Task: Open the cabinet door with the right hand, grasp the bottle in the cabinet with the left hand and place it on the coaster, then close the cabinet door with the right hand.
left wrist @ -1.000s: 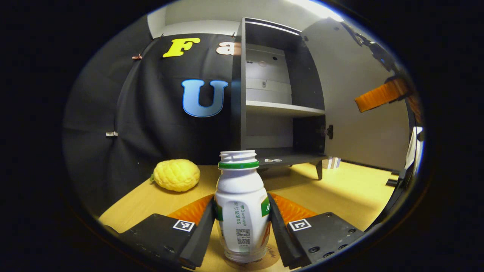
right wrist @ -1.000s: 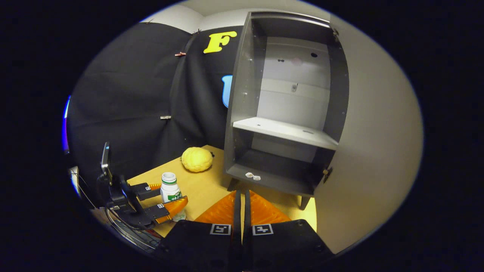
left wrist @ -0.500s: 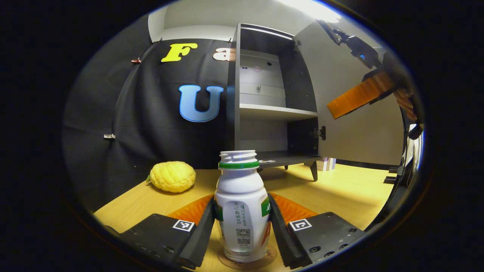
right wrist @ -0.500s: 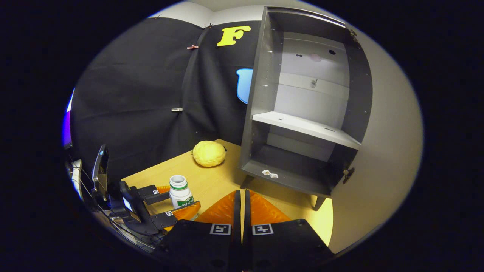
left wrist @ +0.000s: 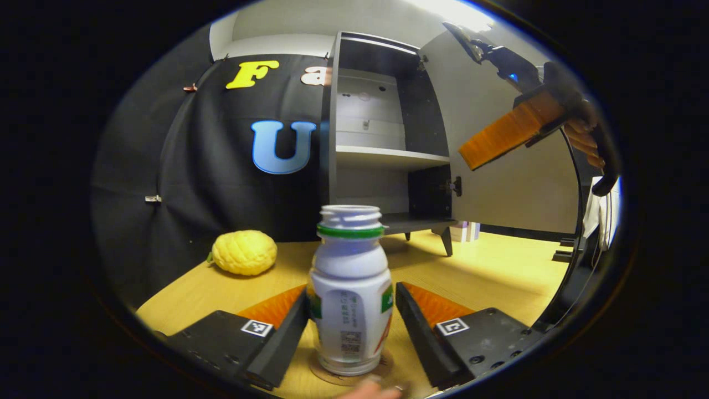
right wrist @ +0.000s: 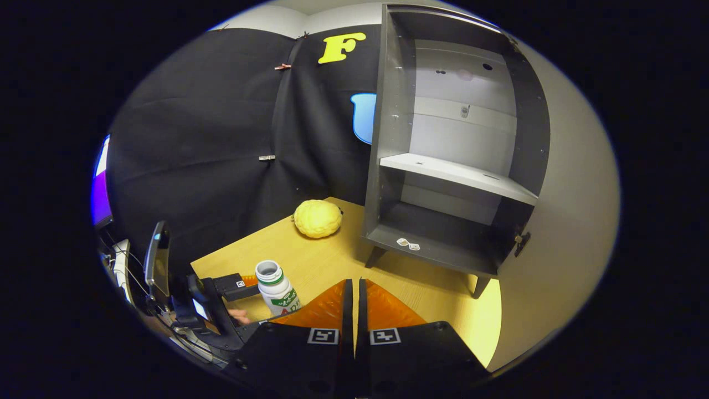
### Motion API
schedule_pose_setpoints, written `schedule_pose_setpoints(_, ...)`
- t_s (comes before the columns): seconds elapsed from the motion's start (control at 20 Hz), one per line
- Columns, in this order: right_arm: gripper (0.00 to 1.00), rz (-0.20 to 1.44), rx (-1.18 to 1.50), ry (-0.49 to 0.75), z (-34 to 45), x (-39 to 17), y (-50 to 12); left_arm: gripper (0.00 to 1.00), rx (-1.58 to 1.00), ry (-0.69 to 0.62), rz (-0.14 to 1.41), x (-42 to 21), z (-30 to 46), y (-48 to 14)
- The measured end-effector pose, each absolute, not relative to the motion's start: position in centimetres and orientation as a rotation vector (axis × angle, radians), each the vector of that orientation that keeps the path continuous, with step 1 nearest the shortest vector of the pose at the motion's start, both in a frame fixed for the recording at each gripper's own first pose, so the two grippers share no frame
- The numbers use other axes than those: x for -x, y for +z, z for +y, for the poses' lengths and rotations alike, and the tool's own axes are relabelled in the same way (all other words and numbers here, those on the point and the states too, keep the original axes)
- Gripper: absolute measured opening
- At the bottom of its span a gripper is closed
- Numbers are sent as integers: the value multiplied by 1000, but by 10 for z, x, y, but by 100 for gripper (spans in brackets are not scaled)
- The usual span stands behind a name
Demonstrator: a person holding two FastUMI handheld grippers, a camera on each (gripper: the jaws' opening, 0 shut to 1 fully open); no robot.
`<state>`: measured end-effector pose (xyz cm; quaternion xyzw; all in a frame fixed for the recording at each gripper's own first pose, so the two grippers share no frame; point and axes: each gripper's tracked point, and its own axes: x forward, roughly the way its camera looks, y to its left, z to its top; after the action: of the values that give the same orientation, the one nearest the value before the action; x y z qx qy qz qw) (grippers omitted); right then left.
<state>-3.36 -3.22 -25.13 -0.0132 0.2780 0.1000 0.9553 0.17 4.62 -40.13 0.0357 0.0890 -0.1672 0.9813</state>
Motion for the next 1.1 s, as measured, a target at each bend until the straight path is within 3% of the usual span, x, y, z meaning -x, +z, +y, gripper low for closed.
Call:
schedule_pose_setpoints(0.05,6,565,27,203,-32,34,-251,98,-85,-331,171,-2,49,-395)
schedule_pose_setpoints(0.5,6,543,25,109,-53,40,-209,97,-32,-347,73,-30,57,-304)
schedule_pose_setpoints(0.75,6,479,-20,29,-64,37,-164,97,-37,-468,45,-41,37,-215)
schedule_pose_setpoints(0.85,14,456,-33,-2,-68,42,-144,97,-30,-539,55,-39,19,-186)
schedule_pose_setpoints(1.0,10,370,-100,-85,-82,56,-91,97,-46,-608,56,-35,6,-144)
schedule_pose_setpoints(1.05,12,333,-101,-142,-97,60,-74,97,-54,-626,56,-35,2,-132)
schedule_pose_setpoints(1.1,20,288,-89,-206,-113,69,-53,97,-59,-646,59,-34,-2,-122)
